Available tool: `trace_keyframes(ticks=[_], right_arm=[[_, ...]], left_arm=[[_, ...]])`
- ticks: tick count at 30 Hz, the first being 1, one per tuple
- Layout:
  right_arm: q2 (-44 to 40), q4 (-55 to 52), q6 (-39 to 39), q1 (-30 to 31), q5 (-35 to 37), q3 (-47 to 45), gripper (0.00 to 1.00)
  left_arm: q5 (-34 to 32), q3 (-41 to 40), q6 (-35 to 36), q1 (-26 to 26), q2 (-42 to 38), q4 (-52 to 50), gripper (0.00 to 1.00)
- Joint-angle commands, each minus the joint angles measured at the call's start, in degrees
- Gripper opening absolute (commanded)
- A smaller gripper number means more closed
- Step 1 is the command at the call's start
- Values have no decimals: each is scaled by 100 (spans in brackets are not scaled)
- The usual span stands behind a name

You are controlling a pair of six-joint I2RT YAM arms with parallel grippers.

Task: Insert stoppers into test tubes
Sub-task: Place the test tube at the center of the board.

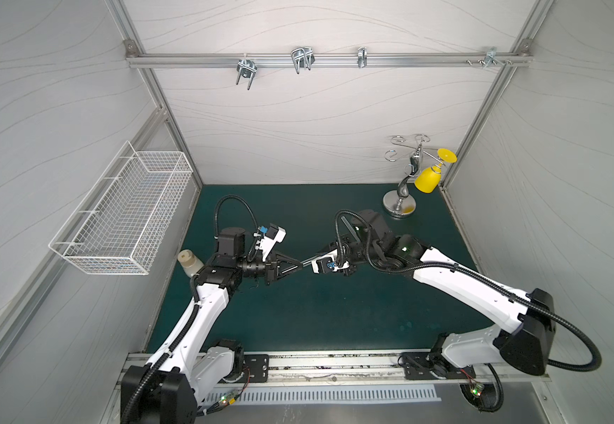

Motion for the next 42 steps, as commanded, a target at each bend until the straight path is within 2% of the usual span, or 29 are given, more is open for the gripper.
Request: trace_keyframes(ticks=[1,6,14,18,20,21,22,23,27,32,35,38,42], right_arm=[[81,-232,-189,79,39,184,26],[111,-282,-219,97,133,264,13],[126,-295,-163,97,165,265,9],[116,-245,-54,47,200,206,9],[79,-151,61,-20,173,101,9],[47,-69,141,-68,159,16,9],[-15,59,255,-138,139,-112,9],[-79,180,354,-209,97,-264,9],[-357,663,695,-446,13,-948,8],[-566,1613,1684,-789,121,-1786,8],[-476,2216,2497,-866,572,-2150,8],[-333,2804,3428,-860,1065,-2454,8],[-116,3474,4786,-878,1850,-2823,8]], left_arm=[[47,252,145,-11,-6,5,0],[46,260,149,-13,-9,-2,0],[29,268,136,-12,-1,-14,2],[-100,273,56,4,-11,-13,39],[-181,268,28,26,-27,-17,54],[-254,269,0,56,-43,-21,68],[-367,276,-30,94,-60,-29,90],[-502,290,-41,137,-73,-67,100],[-1414,377,246,249,-114,-399,100],[-3303,350,148,342,-133,-278,100],[-4487,234,100,372,-125,-94,100],[-5012,121,170,391,-124,11,100],[-5261,21,94,432,-133,183,100]])
